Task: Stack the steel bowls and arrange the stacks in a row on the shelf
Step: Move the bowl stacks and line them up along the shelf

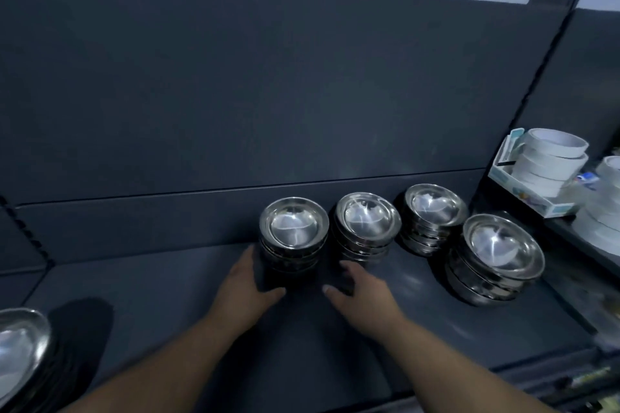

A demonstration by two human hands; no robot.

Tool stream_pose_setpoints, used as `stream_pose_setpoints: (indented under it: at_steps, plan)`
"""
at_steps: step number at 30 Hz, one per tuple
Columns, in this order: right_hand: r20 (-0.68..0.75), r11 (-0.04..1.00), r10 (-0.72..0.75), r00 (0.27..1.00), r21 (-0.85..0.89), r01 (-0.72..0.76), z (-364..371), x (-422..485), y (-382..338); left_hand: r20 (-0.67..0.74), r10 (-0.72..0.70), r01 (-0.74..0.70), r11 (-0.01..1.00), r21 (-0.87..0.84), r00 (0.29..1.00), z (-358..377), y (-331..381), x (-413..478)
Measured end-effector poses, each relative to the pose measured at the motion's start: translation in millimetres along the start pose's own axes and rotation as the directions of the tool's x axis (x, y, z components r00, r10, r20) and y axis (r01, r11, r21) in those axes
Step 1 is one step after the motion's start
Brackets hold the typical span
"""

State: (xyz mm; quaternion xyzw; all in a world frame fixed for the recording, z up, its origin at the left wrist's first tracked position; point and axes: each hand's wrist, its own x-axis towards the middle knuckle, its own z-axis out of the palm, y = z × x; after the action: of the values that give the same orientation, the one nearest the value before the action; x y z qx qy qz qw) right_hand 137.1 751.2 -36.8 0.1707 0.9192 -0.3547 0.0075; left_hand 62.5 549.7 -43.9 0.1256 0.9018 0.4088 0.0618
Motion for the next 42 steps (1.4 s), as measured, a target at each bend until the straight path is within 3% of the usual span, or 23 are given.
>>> stream_pose_setpoints:
  at_steps: [5, 10, 20, 30, 42]
  plan:
    - [0.059, 0.975, -0.071, 0.996, 0.217, 0.056, 11, 23, -11, 0.075, -0.027, 0.046, 0.964, -0.261, 0.997, 3, -7, 19]
    - [0.069, 0.915, -0.143, 0.987, 0.390, 0.105, 20, 33, -6, 0.045, -0.010, 0.028, 0.905, -0.425, 0.999, 13, -12, 17]
    - [0.192, 0.817, -0.277, 0.942, 0.562, 0.126, 14, 5, 7, -0.066, -0.126, 0.066, 0.814, -0.578, 0.990, 23, 10, -53]
    - [0.312, 0.788, -0.372, 0.874, 0.603, 0.120, 27, -42, 3, -0.173, -0.229, 0.085, 0.803, -0.590, 0.958, 7, 15, -132]
    - [0.348, 0.785, -0.396, 0.850, 0.609, 0.116, 70, -84, -46, -0.139, -0.243, 0.130, 0.827, -0.547, 0.960, -49, -35, -169]
